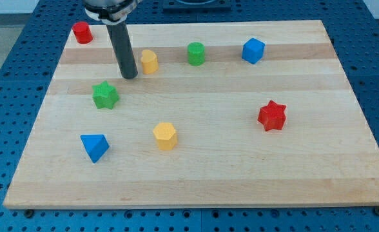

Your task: Move the heart to the top center of the board

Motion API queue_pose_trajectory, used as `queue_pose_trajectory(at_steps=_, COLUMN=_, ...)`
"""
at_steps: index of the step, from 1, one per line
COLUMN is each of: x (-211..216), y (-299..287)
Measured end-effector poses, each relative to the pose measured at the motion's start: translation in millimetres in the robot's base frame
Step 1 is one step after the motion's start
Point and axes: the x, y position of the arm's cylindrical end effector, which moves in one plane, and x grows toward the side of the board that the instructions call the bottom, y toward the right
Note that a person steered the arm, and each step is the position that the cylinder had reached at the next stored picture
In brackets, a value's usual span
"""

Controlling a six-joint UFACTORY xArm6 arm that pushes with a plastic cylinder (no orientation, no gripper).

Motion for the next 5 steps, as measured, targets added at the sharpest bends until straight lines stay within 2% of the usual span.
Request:
queue_pose_trajectory(at_steps=1, x=-21.6, y=39.7)
queue_pose_trajectory(at_steps=2, x=-19.4, y=37.3)
queue_pose_trajectory(at_steps=3, x=9.3, y=27.0)
queue_pose_trajectory(at_steps=4, x=11.4, y=42.8)
queue_pose_trajectory(at_steps=5, x=-11.7, y=67.9)
